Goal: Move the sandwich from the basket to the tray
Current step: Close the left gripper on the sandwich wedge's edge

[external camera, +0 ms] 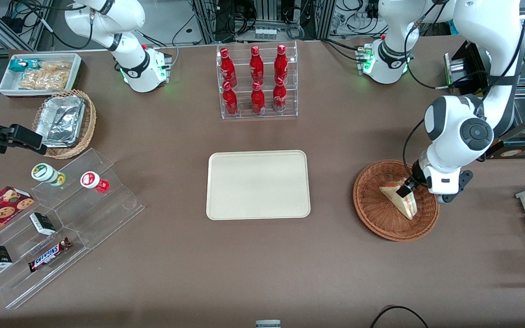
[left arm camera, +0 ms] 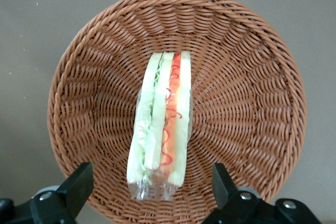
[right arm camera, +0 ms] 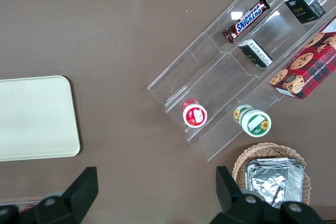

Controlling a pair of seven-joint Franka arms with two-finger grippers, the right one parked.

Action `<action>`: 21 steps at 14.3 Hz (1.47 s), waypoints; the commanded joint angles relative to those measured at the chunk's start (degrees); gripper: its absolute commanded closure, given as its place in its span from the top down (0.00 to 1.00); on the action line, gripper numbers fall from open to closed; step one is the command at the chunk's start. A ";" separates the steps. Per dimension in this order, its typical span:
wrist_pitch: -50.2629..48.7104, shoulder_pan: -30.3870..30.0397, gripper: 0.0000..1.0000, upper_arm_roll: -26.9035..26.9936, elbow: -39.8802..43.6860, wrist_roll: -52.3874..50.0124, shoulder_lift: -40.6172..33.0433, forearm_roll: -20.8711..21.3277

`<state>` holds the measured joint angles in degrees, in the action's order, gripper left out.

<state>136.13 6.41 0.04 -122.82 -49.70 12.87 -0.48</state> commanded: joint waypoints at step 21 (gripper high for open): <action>-18.86 6.15 0.05 0.22 12.49 15.45 2.33 0.48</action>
<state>122.58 10.13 -0.22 -113.92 -42.11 15.04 -0.32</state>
